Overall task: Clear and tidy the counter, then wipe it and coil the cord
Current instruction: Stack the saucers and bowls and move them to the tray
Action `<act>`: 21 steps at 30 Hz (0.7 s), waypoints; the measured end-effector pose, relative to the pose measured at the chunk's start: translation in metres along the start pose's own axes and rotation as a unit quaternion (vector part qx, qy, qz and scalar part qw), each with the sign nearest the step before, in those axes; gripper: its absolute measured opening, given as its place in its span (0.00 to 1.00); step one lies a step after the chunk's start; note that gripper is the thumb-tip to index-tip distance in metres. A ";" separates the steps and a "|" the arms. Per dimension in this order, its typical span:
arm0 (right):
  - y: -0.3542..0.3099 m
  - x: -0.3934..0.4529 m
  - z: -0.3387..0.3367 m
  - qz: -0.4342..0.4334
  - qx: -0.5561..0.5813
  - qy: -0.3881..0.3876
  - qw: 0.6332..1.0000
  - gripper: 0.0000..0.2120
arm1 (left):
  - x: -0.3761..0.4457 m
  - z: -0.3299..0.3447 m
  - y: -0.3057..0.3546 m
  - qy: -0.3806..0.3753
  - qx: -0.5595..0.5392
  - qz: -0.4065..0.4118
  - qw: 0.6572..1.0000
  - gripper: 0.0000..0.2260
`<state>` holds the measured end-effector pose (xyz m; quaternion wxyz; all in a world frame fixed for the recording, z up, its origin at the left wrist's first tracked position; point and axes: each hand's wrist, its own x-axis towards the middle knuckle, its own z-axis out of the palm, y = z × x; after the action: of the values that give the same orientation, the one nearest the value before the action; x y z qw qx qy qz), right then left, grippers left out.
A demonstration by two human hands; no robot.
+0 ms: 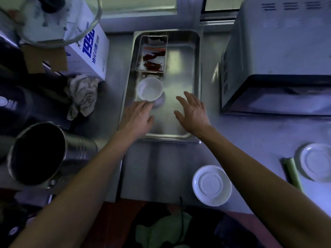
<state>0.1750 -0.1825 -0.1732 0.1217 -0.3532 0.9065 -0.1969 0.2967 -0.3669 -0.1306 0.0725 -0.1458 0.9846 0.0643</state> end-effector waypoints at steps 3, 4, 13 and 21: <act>0.010 -0.028 -0.006 0.000 -0.003 0.006 1.000 0.27 | -0.023 0.005 0.023 -0.018 -0.003 -0.006 1.000 0.24; 0.012 -0.038 -0.008 0.003 -0.002 0.006 1.000 0.27 | -0.030 0.007 0.030 -0.019 -0.008 -0.008 1.000 0.24; 0.027 -0.139 -0.022 0.063 -0.012 0.018 0.998 0.26 | -0.081 0.013 0.078 -0.005 -0.016 0.045 0.999 0.21; 0.042 -0.254 -0.033 0.116 -0.058 0.008 0.992 0.27 | -0.133 0.046 0.118 0.022 -0.082 0.100 0.991 0.22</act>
<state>0.3211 0.0291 -0.1415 0.1159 -0.2508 0.9521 -0.1312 0.3937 -0.2115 -0.1418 0.0317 -0.0535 0.9869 0.1486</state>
